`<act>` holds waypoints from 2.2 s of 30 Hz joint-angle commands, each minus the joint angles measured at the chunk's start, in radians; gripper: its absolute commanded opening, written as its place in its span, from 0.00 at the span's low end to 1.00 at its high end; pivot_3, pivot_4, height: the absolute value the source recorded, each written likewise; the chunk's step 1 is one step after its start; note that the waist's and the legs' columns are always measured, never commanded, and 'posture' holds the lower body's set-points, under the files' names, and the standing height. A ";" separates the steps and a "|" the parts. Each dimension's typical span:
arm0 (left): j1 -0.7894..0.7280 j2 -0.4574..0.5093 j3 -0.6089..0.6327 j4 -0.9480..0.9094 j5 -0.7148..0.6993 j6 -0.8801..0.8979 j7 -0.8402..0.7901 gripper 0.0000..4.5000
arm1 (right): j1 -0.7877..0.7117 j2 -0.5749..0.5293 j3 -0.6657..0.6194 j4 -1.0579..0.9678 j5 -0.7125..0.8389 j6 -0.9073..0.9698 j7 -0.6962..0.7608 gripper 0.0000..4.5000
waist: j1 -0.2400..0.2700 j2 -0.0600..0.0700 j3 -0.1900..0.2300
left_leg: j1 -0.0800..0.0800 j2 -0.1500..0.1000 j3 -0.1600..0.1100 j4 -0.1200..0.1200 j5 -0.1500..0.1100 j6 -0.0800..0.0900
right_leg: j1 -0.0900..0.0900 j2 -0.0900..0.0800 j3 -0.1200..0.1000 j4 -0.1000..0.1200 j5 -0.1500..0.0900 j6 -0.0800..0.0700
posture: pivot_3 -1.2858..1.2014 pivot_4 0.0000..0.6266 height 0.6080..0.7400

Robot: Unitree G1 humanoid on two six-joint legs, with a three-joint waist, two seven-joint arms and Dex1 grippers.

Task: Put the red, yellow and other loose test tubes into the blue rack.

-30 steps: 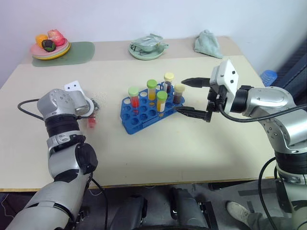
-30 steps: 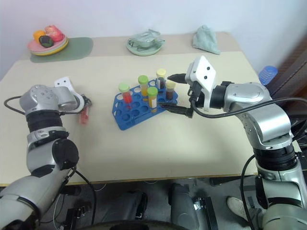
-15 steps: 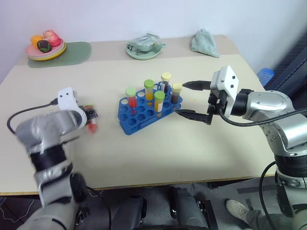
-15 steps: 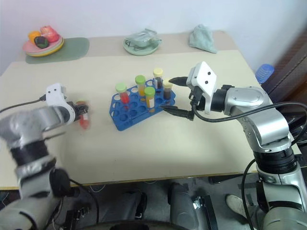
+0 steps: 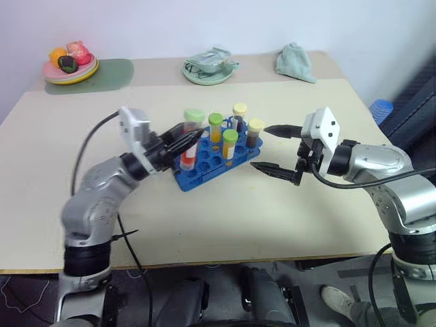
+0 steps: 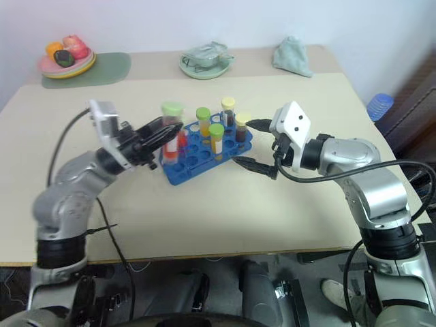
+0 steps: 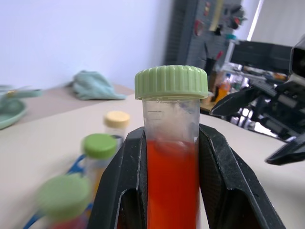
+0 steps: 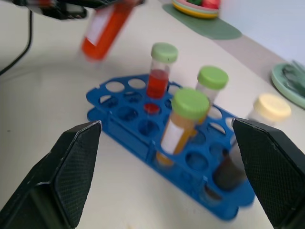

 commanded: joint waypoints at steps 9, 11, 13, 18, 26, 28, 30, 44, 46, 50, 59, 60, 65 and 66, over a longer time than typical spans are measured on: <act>-0.093 -0.098 -0.048 0.421 0.121 -0.364 -0.096 0.19 | 0.112 0.004 -0.126 -0.240 0.033 0.086 -0.175 1.00 | 0.004 0.000 0.000 | 0.000 0.001 0.001 0.001 0.000 0.001 | 0.000 0.000 0.000 0.000 0.000 0.000 | 0.52 0.24 1.00; -0.106 -0.088 -0.043 0.481 0.120 -0.382 -0.123 0.19 | 0.129 0.007 -0.136 -0.263 0.035 0.096 -0.198 1.00 | 0.006 0.000 0.000 | 0.000 0.001 0.001 0.001 0.000 0.001 | 0.001 0.000 0.000 0.000 0.000 0.000 | 0.52 0.24 1.00; -0.121 -0.084 -0.043 0.535 0.122 -0.402 -0.146 0.19 | 0.150 0.010 -0.145 -0.284 0.037 0.101 -0.220 1.00 | 0.007 0.000 0.000 | 0.000 0.001 0.001 0.001 -0.001 0.001 | 0.001 0.000 0.000 0.000 0.000 0.000 | 0.52 0.24 1.00; -0.139 -0.081 -0.068 0.617 0.149 -0.464 -0.200 0.19 | 0.181 0.021 -0.152 -0.307 0.033 0.094 -0.256 1.00 | 0.006 0.000 -0.001 | 0.001 0.001 0.001 0.001 -0.001 0.001 | 0.001 0.000 0.000 0.000 0.000 0.000 | 0.52 0.24 1.00; -0.122 -0.078 -0.087 0.605 0.140 -0.451 -0.271 0.19 | 0.188 0.026 -0.146 -0.307 0.027 0.079 -0.279 1.00 | 0.006 0.000 -0.001 | 0.002 0.001 0.001 0.001 -0.001 0.001 | 0.002 0.000 0.000 0.000 0.000 0.000 | 0.52 0.24 1.00; -0.113 -0.075 -0.089 0.583 0.130 -0.435 -0.284 0.19 | 0.186 0.026 -0.144 -0.304 0.028 0.077 -0.281 1.00 | 0.004 0.000 -0.001 | 0.002 0.001 0.001 0.001 -0.001 0.001 | 0.002 0.000 0.000 0.000 0.000 0.000 | 0.52 0.24 1.00; -0.111 -0.077 -0.087 0.567 0.119 -0.416 -0.290 0.19 | 0.185 0.027 -0.142 -0.300 0.027 0.072 -0.280 1.00 | 0.004 0.000 -0.001 | 0.002 0.001 0.001 0.001 -0.001 0.001 | 0.002 0.000 0.000 0.001 0.000 0.000 | 0.52 0.24 1.00; -0.123 -0.088 -0.107 0.600 0.215 -0.526 -0.221 0.19 | 0.169 0.032 -0.121 -0.262 0.023 0.034 -0.261 1.00 | 0.005 0.000 -0.001 | 0.002 0.001 0.002 0.001 -0.001 0.002 | 0.002 0.000 0.000 0.001 0.000 0.000 | 0.52 0.24 1.00; -0.135 -0.106 -0.116 0.621 0.225 -0.549 -0.210 0.19 | 0.169 0.029 -0.119 -0.255 0.021 0.028 -0.257 1.00 | 0.005 0.000 -0.001 | 0.002 0.001 0.002 0.001 -0.001 0.002 | 0.002 0.000 0.000 0.001 0.000 0.000 | 0.52 0.24 1.00; -0.157 -0.146 -0.122 0.651 0.232 -0.588 -0.187 0.19 | 0.169 0.030 -0.118 -0.249 0.022 0.028 -0.254 1.00 | 0.006 0.000 -0.001 | 0.002 0.001 0.002 0.001 -0.001 0.002 | 0.002 0.000 0.000 0.000 0.000 0.000 | 0.52 0.24 1.00; -0.148 -0.190 -0.118 0.681 0.231 -0.664 -0.189 0.19 | 0.218 0.005 -0.147 -0.270 0.071 0.078 -0.227 1.00 | 0.026 -0.001 -0.001 | 0.002 0.001 0.001 0.002 -0.001 0.002 | 0.003 0.000 0.000 0.000 0.000 0.000 | 0.52 0.24 1.00; -0.145 -0.194 -0.121 0.681 0.232 -0.675 -0.195 0.19 | 0.227 0.003 -0.150 -0.277 0.081 0.087 -0.224 1.00 | 0.030 -0.001 -0.001 | 0.002 0.001 0.001 0.002 -0.001 0.002 | 0.003 0.000 0.000 0.000 0.000 0.000 | 0.52 0.24 1.00; -0.091 -0.171 -0.126 0.634 0.228 -0.669 -0.217 0.19 | 0.282 -0.015 -0.178 -0.315 0.127 0.128 -0.211 1.00 | 0.032 -0.001 -0.001 | 0.001 0.001 0.002 0.002 -0.002 0.003 | 0.003 0.000 0.000 -0.001 0.000 0.001 | 0.52 0.24 1.00; -0.076 -0.161 -0.124 0.623 0.227 -0.667 -0.224 0.19 | 0.299 -0.020 -0.187 -0.321 0.136 0.134 -0.207 1.00 | 0.031 -0.001 -0.002 | 0.001 0.001 0.002 0.002 -0.002 0.003 | 0.002 0.000 0.000 -0.001 0.000 0.001 | 0.52 0.24 1.00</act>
